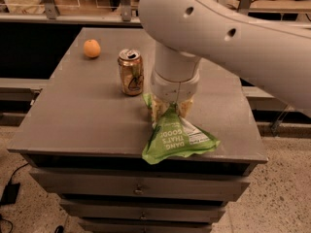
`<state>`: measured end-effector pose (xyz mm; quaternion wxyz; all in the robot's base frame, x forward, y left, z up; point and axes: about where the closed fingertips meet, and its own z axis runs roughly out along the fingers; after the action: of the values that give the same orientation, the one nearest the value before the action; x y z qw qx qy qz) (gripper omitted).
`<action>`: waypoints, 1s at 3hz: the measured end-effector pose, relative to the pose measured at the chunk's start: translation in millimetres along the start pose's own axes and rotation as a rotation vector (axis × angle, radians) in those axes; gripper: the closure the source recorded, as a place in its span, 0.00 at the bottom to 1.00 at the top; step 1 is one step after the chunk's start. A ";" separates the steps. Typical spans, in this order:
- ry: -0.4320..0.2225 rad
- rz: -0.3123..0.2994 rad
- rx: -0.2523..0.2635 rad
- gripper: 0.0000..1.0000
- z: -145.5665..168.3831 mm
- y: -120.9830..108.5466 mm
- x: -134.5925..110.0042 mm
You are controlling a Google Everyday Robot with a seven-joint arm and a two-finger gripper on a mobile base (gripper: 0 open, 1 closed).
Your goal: Pick green rice chip bag
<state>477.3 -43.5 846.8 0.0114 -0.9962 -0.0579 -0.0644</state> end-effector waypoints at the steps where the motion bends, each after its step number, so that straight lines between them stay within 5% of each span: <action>1: 0.000 0.000 0.000 1.00 -1.5 0.0 0.2; 3: 0.006 0.029 0.007 1.00 -29.4 14.6 13.4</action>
Offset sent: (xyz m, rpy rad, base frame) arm 0.0386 -0.0501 0.0991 0.0300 -0.0027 -0.1050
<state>488.5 -57.4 877.5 0.0160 -0.9967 -0.0436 -0.0667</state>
